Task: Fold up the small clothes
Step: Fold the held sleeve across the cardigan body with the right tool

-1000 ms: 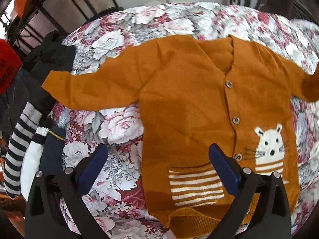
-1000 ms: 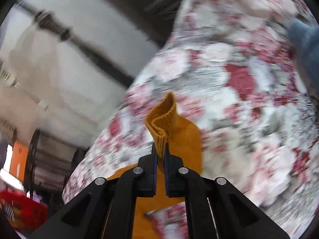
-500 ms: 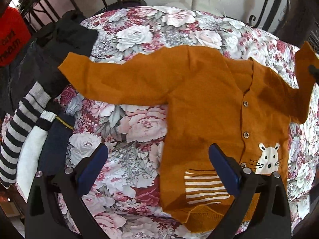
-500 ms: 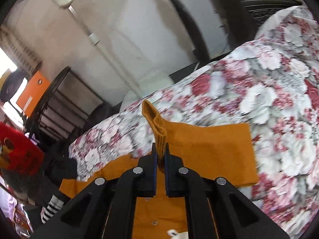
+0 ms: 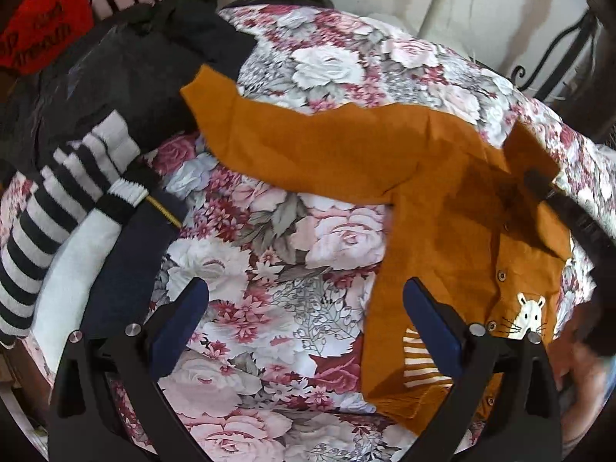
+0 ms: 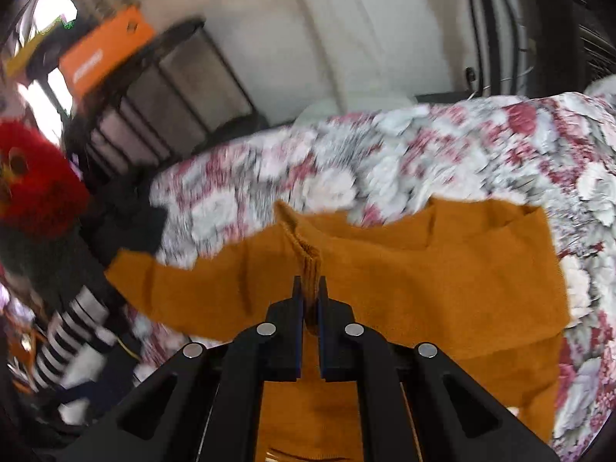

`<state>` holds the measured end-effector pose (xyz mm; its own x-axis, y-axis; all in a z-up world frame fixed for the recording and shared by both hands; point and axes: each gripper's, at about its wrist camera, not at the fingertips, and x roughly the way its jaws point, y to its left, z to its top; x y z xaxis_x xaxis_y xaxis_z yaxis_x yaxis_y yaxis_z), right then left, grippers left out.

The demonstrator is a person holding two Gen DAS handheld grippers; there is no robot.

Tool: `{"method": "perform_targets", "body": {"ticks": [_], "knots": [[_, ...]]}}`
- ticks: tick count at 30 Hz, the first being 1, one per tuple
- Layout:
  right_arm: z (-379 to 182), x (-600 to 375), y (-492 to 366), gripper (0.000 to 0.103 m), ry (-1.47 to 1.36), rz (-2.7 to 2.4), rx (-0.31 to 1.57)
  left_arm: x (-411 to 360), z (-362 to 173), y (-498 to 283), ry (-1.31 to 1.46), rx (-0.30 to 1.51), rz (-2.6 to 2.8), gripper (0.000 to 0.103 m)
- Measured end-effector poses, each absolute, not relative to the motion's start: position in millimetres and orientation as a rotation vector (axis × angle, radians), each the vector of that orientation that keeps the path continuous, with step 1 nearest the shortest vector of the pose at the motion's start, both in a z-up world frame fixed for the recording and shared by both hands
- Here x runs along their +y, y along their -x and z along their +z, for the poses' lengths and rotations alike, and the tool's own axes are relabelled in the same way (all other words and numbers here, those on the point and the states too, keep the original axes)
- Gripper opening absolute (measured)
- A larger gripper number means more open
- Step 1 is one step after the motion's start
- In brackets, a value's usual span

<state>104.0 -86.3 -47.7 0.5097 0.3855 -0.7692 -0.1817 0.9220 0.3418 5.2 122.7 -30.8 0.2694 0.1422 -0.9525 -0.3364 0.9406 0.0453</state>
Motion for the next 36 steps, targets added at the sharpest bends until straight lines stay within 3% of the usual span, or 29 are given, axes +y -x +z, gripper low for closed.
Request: {"method": "perform_targets", "body": {"ticks": [6, 14, 16, 18, 30, 33, 34, 35, 36], "knots": [[-84, -67, -100, 0.006, -0.165, 0.356, 1.051, 128, -35, -7, 0.181, 1.265, 0.339, 0.098], [-92, -70, -97, 0.006, -0.174, 0.384, 1.062, 108, -57, -45, 0.232, 1.321, 0.199, 0.098], [-90, -69, -96, 0.016, -0.160, 0.410, 1.060, 102, -64, -62, 0.280, 1.329, 0.149, 0.098], [-93, -68, -101, 0.045, -0.161, 0.457, 1.114, 98, -68, -72, 0.316, 1.325, 0.154, 0.098], [-75, -183, -103, 0.042, -0.266, 0.342, 1.021, 46, -108, -111, 0.414, 1.375, 0.016, 0.098], [-84, -228, -117, 0.035, -0.398, 0.266, 1.022, 39, -116, -118, 0.332, 1.369, 0.068, 0.097], [-85, -240, -122, 0.032, -0.438, 0.247, 1.019, 37, -122, -120, 0.332, 1.379, 0.078, 0.092], [-87, -253, -127, 0.031, -0.488, 0.226, 1.010, 35, -128, -121, 0.335, 1.387, 0.078, 0.073], [-89, -259, -130, 0.028, -0.512, 0.213, 1.003, 30, -133, -122, 0.323, 1.398, 0.072, 0.061]]}}
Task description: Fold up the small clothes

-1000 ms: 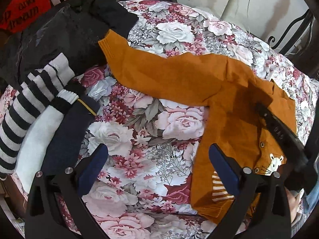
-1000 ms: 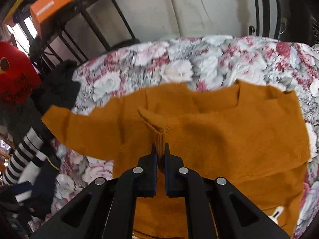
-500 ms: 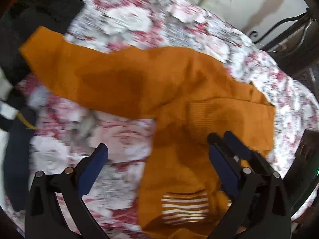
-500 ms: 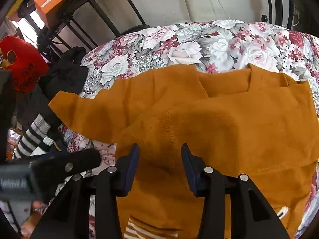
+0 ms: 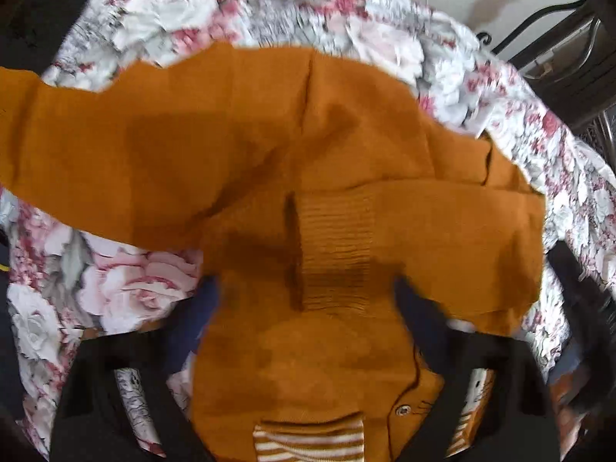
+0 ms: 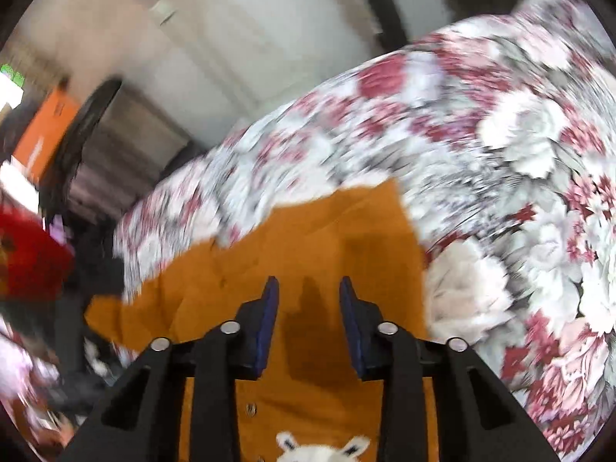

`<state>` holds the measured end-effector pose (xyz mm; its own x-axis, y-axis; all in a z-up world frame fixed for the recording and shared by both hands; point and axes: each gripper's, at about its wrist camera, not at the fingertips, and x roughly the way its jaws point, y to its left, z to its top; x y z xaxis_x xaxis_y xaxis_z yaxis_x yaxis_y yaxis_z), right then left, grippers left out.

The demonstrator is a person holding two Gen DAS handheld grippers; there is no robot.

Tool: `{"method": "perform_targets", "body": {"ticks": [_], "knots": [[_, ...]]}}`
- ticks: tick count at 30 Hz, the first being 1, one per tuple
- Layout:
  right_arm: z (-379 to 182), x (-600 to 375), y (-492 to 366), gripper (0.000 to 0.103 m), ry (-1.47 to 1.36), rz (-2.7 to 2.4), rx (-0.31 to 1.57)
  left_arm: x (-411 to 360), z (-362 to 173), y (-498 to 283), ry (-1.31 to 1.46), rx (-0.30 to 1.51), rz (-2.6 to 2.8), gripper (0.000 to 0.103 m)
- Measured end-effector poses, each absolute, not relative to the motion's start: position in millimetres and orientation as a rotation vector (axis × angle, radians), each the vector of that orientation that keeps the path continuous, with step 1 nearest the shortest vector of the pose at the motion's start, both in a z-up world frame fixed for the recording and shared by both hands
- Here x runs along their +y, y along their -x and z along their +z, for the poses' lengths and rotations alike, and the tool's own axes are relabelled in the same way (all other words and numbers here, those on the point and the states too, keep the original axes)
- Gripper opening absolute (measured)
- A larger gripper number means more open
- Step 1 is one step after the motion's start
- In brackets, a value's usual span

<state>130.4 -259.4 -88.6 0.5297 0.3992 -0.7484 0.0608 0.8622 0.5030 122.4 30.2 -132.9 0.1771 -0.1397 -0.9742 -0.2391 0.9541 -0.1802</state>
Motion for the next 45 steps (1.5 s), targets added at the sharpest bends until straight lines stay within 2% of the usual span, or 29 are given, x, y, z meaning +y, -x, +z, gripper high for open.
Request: {"method": "perform_targets", "body": {"ticks": [1, 3, 4, 5, 6, 7, 10, 12, 15, 17, 20, 22, 24, 26, 27, 28, 29, 30, 31, 32, 36, 39, 41, 45], "knots": [[-90, -265, -134, 0.027, -0.528, 0.201, 0.997, 22, -139, -125, 0.261, 1.416, 0.080, 0.052], [-97, -270, -142, 0.026, -0.527, 0.192, 1.008, 6, -144, -127, 0.116, 1.406, 0.124, 0.052], [-108, -267, -148, 0.023, -0.497, 0.182, 1.052, 1, -146, -128, 0.067, 1.403, 0.146, 0.052], [-122, -266, -154, 0.019, -0.465, 0.157, 1.112, -3, -147, -130, 0.028, 1.402, 0.167, 0.055], [-135, -266, -157, 0.005, -0.456, 0.135, 1.158, -4, -148, -131, 0.019, 1.402, 0.181, 0.057], [-146, -270, -158, 0.000, -0.474, 0.116, 1.182, -3, -150, -132, 0.027, 1.406, 0.185, 0.058], [-148, -290, -156, 0.000, -0.611, 0.099, 1.181, 0, -145, -134, 0.071, 1.404, 0.174, 0.058], [-127, -288, -148, 0.005, -0.562, 0.094, 1.139, 0, -136, -132, 0.071, 1.387, 0.168, 0.057], [-109, -278, -129, 0.005, -0.516, 0.134, 1.155, -8, -117, -131, 0.057, 1.330, 0.141, 0.058], [-115, -269, -118, 0.004, -0.461, 0.118, 1.219, -15, -115, -130, -0.002, 1.325, 0.155, 0.070], [-148, -270, -117, 0.000, -0.415, 0.095, 1.306, -22, -143, -131, -0.081, 1.420, 0.201, 0.078], [-151, -278, -119, 0.000, -0.513, 0.079, 1.313, -19, -147, -131, -0.047, 1.432, 0.204, 0.082], [-129, -282, -125, 0.006, -0.579, 0.098, 1.241, -15, -137, -134, -0.016, 1.416, 0.183, 0.081], [-104, -277, -138, 0.007, -0.515, 0.096, 1.135, -5, -123, -134, 0.024, 1.372, 0.193, 0.082], [-98, -277, -146, 0.019, -0.511, 0.091, 1.095, 0, -118, -134, 0.037, 1.360, 0.200, 0.082], [-97, -279, -151, 0.051, -0.517, 0.085, 1.074, 7, -116, -134, 0.048, 1.356, 0.209, 0.082], [-102, -281, -158, 0.066, -0.517, 0.066, 1.070, 17, -115, -132, 0.054, 1.358, 0.220, 0.082], [-116, -282, -162, 0.075, -0.503, 0.040, 1.109, 24, -116, -131, 0.056, 1.361, 0.232, 0.082], [-141, -283, -166, 0.075, -0.483, 0.016, 1.195, 32, -119, -130, 0.058, 1.370, 0.248, 0.082], [-151, -282, -165, 0.075, -0.478, 0.019, 1.202, 40, -122, -129, 0.060, 1.380, 0.264, 0.082], [-123, -267, -158, 0.075, -0.410, 0.014, 1.143, 78, -120, -125, 0.168, 1.388, 0.333, 0.082], [-96, -264, -145, 0.095, -0.506, 0.062, 1.076, 112, -98, -118, 0.260, 1.330, 0.369, 0.083], [-85, -272, -128, 0.097, -0.580, 0.111, 1.063, 131, -87, -115, 0.258, 1.294, 0.416, 0.087], [-74, -264, -102, 0.097, -0.653, 0.151, 1.078, 177, -84, -112, 0.251, 1.233, 0.511, 0.088]]}}
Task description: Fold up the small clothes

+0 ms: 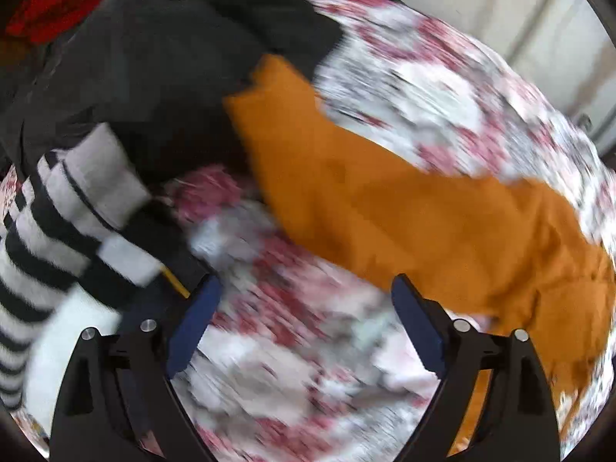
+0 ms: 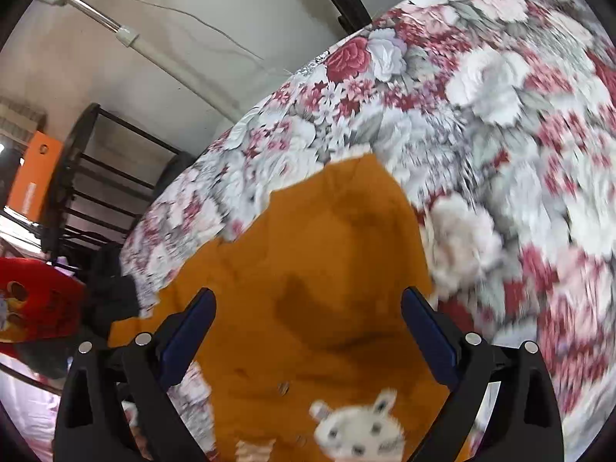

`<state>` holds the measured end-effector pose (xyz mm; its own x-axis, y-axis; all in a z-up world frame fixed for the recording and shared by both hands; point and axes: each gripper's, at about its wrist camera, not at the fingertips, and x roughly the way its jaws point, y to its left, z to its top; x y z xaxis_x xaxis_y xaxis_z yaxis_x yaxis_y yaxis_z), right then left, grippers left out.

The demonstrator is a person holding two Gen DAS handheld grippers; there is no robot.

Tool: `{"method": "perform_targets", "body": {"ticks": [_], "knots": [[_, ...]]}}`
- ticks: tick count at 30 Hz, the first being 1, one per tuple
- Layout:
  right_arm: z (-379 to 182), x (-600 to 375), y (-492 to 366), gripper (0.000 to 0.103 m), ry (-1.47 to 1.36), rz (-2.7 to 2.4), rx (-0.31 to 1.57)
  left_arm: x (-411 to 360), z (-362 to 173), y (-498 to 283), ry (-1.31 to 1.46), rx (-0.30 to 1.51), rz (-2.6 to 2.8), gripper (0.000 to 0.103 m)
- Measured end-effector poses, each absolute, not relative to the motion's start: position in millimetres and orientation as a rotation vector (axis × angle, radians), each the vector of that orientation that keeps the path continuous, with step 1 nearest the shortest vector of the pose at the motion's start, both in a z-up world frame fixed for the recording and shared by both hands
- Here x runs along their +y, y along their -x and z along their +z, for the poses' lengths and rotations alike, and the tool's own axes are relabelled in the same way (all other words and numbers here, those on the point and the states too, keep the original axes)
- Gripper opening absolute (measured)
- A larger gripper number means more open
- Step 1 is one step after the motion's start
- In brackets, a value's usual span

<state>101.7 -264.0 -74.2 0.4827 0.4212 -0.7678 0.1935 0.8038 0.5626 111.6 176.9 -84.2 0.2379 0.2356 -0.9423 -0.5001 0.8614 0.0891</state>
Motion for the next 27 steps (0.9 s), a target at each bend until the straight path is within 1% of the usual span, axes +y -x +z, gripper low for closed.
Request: {"method": "perform_targets", "body": {"ticks": [2, 4, 5, 8, 9, 10, 11, 13, 14, 21, 22, 23, 25, 27], "knots": [[-65, -263, -84, 0.097, -0.678, 0.175, 1.050, 195, -92, -108, 0.314, 1.239, 0.518, 0.087], [-55, -245, -76, 0.098, -0.676, 0.197, 1.019, 211, -99, -111, 0.404, 1.236, 0.483, 0.079], [-52, -244, -69, 0.098, -0.670, 0.205, 1.007, 210, -101, -114, 0.415, 1.230, 0.472, 0.076], [-50, -249, -64, 0.099, -0.655, 0.226, 1.017, 223, -105, -134, 0.389, 1.195, 0.471, 0.076], [-52, -248, -67, 0.099, -0.649, 0.250, 1.032, 223, -106, -140, 0.384, 1.189, 0.476, 0.073], [-52, -247, -69, 0.099, -0.646, 0.260, 1.040, 234, -108, -153, 0.395, 1.187, 0.467, 0.061], [-53, -245, -71, 0.099, -0.643, 0.264, 1.048, 242, -104, -173, 0.418, 1.186, 0.445, 0.052], [-54, -245, -71, 0.099, -0.648, 0.278, 1.056, 245, -104, -180, 0.461, 1.173, 0.397, 0.014], [-54, -243, -72, 0.099, -0.650, 0.290, 1.061, 245, -103, -186, 0.459, 1.164, 0.394, 0.006], [-46, -229, -72, 0.099, -0.552, 0.300, 1.084, 192, -49, -197, 0.340, 1.082, 0.416, 0.004], [-46, -230, -72, 0.099, -0.555, 0.293, 1.097, 180, -42, -202, 0.321, 1.075, 0.414, 0.004], [-47, -232, -73, 0.099, -0.567, 0.287, 1.108, 173, -31, -178, 0.296, 1.067, 0.408, 0.004], [-51, -242, -74, 0.099, -0.632, 0.262, 1.139, 154, -16, -185, 0.253, 1.052, 0.388, 0.004], [-54, -250, -74, 0.099, -0.681, 0.247, 1.154, 146, -6, -170, 0.222, 1.041, 0.365, 0.004]]}}
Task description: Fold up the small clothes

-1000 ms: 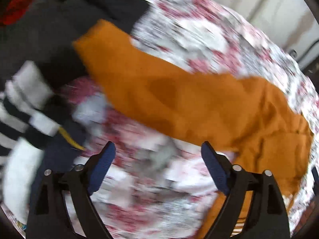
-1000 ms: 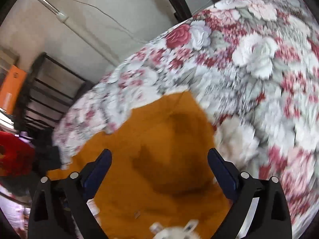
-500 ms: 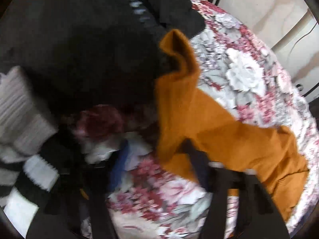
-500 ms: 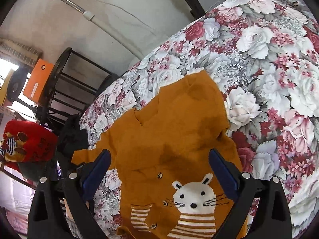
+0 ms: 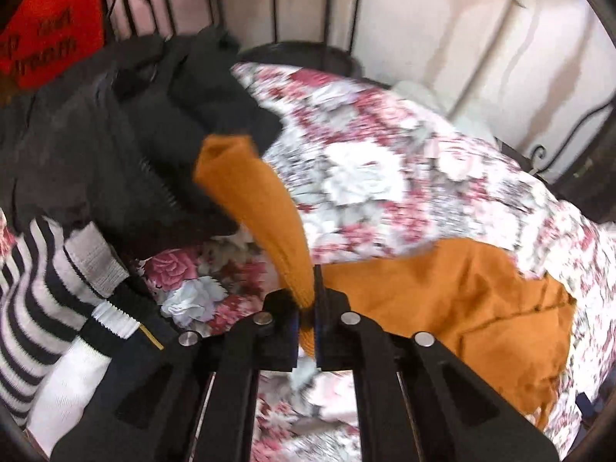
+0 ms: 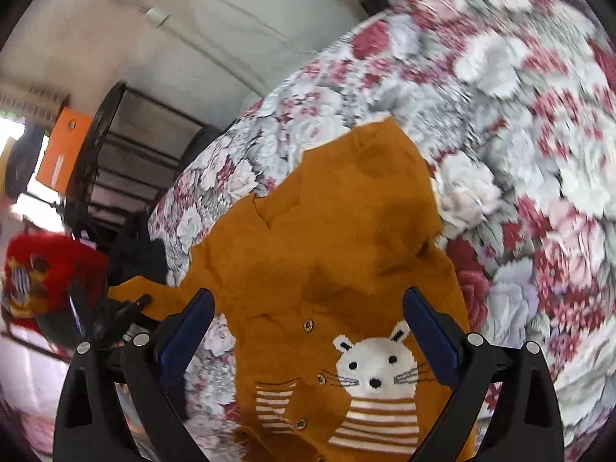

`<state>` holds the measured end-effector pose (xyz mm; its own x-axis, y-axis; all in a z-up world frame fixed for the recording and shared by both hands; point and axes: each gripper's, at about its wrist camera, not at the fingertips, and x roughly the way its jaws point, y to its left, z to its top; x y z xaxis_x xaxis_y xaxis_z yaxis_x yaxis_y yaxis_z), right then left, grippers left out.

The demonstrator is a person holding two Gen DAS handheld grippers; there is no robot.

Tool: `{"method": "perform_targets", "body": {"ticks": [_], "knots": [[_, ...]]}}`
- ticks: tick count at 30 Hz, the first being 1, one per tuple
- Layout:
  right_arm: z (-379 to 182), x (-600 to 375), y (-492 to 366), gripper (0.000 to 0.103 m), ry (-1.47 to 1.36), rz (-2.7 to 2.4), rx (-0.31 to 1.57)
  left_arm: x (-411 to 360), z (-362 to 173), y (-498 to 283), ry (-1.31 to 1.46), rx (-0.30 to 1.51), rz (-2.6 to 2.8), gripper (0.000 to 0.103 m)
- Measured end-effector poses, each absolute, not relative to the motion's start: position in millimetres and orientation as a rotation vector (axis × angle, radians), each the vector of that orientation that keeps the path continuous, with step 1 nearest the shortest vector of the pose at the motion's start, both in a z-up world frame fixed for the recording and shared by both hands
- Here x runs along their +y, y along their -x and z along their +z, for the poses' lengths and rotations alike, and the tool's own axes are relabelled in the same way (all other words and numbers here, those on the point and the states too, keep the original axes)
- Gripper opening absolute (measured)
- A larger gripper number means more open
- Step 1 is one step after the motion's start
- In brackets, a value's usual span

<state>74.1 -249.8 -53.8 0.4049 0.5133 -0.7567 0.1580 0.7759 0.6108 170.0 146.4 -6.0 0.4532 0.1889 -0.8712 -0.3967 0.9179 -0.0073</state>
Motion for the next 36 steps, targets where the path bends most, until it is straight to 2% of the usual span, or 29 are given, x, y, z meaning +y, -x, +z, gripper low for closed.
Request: {"method": "perform_targets", "body": {"ticks": [2, 9, 17, 23, 29, 30, 31, 32, 34, 36], "knots": [[-53, -259, -72, 0.099, -0.715, 0.233, 1.159, 137, -7, -121, 0.205, 1.028, 0.349, 0.004], [-48, -284, -66, 0.099, -0.786, 0.214, 1.140, 79, 15, -112, 0.104, 0.998, 0.290, 0.004], [-52, -317, -61, 0.099, -0.877, 0.197, 1.141, 4, 15, -127, -0.004, 0.991, 0.194, 0.004], [-55, -336, -57, 0.099, -0.898, 0.177, 1.137, -53, -3, -133, -0.083, 1.020, 0.108, 0.004], [-57, -355, -54, 0.099, -0.919, 0.151, 1.123, -112, -43, -130, -0.181, 1.056, 0.018, 0.005], [-58, -357, -54, 0.099, -0.922, 0.148, 1.123, -119, -52, -129, -0.189, 1.068, 0.004, 0.008], [-59, -357, -54, 0.099, -0.923, 0.146, 1.124, -126, -66, -128, -0.191, 1.097, -0.021, 0.017], [-59, -358, -55, 0.099, -0.925, 0.143, 1.125, -132, -79, -127, -0.202, 1.141, -0.030, 0.042], [-61, -358, -56, 0.099, -0.932, 0.138, 1.128, -146, -102, -119, -0.267, 1.194, -0.016, 0.064], [-63, -357, -58, 0.099, -0.945, 0.140, 1.128, -154, -105, -110, -0.333, 1.189, -0.030, 0.067]]}}
